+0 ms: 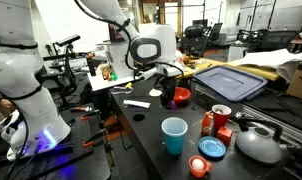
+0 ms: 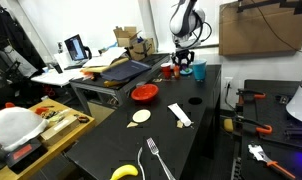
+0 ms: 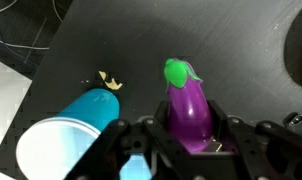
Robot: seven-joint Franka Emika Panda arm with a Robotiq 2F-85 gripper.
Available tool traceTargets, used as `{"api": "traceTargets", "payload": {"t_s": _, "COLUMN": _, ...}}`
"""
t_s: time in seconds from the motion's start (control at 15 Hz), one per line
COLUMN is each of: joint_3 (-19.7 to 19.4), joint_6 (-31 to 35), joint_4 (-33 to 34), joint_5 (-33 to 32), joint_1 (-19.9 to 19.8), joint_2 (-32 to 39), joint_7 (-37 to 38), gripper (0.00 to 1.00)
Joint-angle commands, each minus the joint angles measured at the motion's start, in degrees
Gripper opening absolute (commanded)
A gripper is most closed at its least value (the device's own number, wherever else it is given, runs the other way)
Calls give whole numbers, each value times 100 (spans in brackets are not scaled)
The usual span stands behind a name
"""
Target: Pick up the purple eggplant toy and move it to the right of the table, slide the eggplant toy a little to the right, pick up the toothpaste and put it in front of the blue cup
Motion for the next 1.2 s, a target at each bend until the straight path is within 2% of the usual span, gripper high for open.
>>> {"api": "traceTargets", "payload": {"t_s": 0.0, "joint_3": -247, "joint_6": -94, "joint_4": 514, "joint_5": -73, "joint_1": 299, "joint_2": 655, "joint_7": 279, "gripper": 17}}
{"api": "traceTargets", "payload": {"t_s": 0.47, "joint_3": -643, "joint_6": -233, "joint_4": 1098, "joint_5": -150, "joint_1": 676, "joint_2": 1531, "joint_7": 283, "gripper": 17}}
{"api": "traceTargets", "payload": {"t_s": 0.93, "joint_3": -946, "joint_6": -504, "joint_4": 1395, "joint_5": -311, "joint_1": 1033, "joint_2": 1846, "joint_7": 315, "gripper": 17}}
{"api": "traceTargets", "payload": {"t_s": 1.0, "joint_3": -971, "joint_6": -584, "joint_4": 1398, "joint_5": -375, "joint_1": 1079, "joint_2": 1842, "joint_7": 324, "gripper": 67}}
{"api": "traceTargets", "payload": {"t_s": 1.07, "joint_3": -998, "joint_6": -652, "joint_4": 1396, "joint_5": -440, "joint_1": 1127, "joint_2": 1833, "joint_7": 384, "gripper": 68}}
{"api": "traceTargets", "payload": {"t_s": 1.13, "joint_3": -999, "joint_6": -685, "joint_4": 1371, "joint_5": -486, "joint_1": 1154, "joint_2": 1805, "joint_7": 397, "gripper": 75}}
